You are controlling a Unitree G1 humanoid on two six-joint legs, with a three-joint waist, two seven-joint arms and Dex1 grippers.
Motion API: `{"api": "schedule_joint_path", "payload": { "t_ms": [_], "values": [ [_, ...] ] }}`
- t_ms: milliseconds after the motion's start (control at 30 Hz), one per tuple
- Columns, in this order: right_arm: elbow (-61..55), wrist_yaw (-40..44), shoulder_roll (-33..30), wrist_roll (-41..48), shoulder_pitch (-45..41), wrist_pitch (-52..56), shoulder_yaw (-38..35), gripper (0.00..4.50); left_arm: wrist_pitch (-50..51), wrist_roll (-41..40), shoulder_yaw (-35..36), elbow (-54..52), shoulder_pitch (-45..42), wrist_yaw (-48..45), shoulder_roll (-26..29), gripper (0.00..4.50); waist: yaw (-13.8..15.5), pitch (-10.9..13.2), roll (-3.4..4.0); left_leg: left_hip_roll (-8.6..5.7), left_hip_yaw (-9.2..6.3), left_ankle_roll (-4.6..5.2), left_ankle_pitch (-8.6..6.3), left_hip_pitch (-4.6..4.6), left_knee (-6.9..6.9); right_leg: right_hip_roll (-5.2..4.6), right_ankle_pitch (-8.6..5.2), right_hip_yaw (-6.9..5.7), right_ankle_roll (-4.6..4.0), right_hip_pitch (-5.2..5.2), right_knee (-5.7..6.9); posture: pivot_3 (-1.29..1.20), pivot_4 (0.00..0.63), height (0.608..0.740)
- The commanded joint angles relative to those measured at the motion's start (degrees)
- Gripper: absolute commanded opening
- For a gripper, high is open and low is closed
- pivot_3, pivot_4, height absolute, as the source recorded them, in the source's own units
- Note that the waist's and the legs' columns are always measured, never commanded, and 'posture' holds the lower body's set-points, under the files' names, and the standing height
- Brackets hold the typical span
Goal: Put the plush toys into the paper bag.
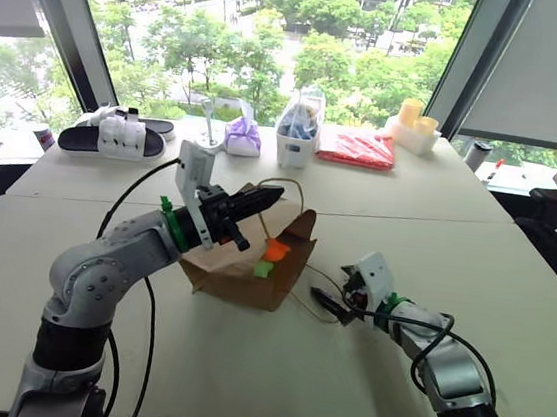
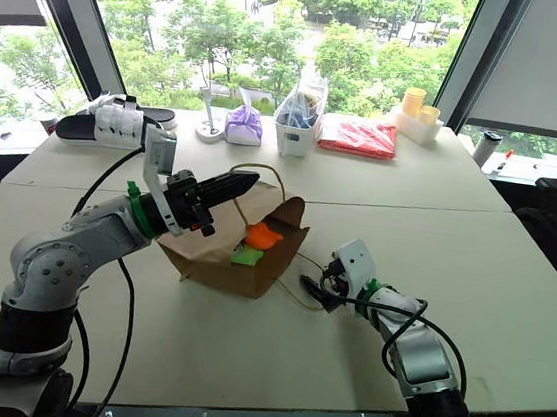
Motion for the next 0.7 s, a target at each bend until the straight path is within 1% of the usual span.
{"api": "schedule_joint_path", "payload": {
  "t_ms": [33, 233, 333, 433, 533, 700],
  "values": [
    [0.7, -0.5, 0.5, -1.5, -0.6, -0.9, 0.6, 3.10, -0.5, 0.0, 0.6, -1.7, -0.8, 0.1, 0.4, 0.00, 0.0, 0.0, 0.00, 0.00, 0.00, -0.01, 0.00, 0.00, 0.01, 0.00, 0.00, 0.00, 0.00, 0.01, 0.00, 0.00, 0.150, 0.740],
    [-0.1, -0.5, 0.5, -0.3, -1.4, 1.7, -0.9, 0.14, -0.5, -0.2, 1.2, -1.9, -0.6, 0.6, 0.8, 0.00, 0.2, 0.0, 0.00, -0.01, -0.01, -0.01, 0.01, 0.00, 0.04, -0.01, 0.00, 0.00, 0.00, 0.04, 0.00, 0.00, 0.150, 0.740],
    [-1.4, -0.6, 1.1, 1.9, -2.2, 4.5, -2.9, 0.14, -0.8, -0.2, 1.4, -1.8, -0.6, 0.9, 0.8, 0.00, 0.2, 0.0, 0.00, -0.01, -0.02, 0.00, 0.00, 0.00, 0.06, -0.02, 0.00, 0.00, 0.00, 0.05, -0.01, 0.00, 0.150, 0.740],
    [-4.9, -0.5, 2.0, 8.0, -4.7, 11.4, -8.0, 0.14, -1.4, -0.2, 1.8, -0.8, -1.9, 1.9, 0.1, 0.00, 0.2, 0.0, 0.01, -0.01, -0.03, 0.00, 0.00, 0.00, 0.04, -0.02, 0.00, 0.00, 0.00, 0.05, -0.01, 0.00, 0.150, 0.740],
    [-8.4, -0.2, 1.3, 12.3, -7.4, 16.8, -11.3, 0.14, -1.8, -0.4, 2.3, 0.2, -3.1, 2.3, -0.2, 0.00, 0.2, 0.0, 0.01, -0.01, -0.05, 0.00, 0.00, -0.02, 0.04, -0.02, 0.00, 0.00, 0.00, 0.03, -0.01, 0.00, 0.150, 0.740],
    [-13.7, -1.0, -0.1, 23.1, -18.3, 29.3, -19.5, 0.14, -1.8, -2.2, 4.4, 2.9, -5.7, 3.9, -1.6, 0.00, 0.1, 0.0, 0.04, 0.00, -0.05, 0.03, -0.02, -0.03, -0.01, -0.01, 0.00, -0.01, 0.00, -0.02, -0.03, 0.00, 0.150, 0.740]
  ]
}}
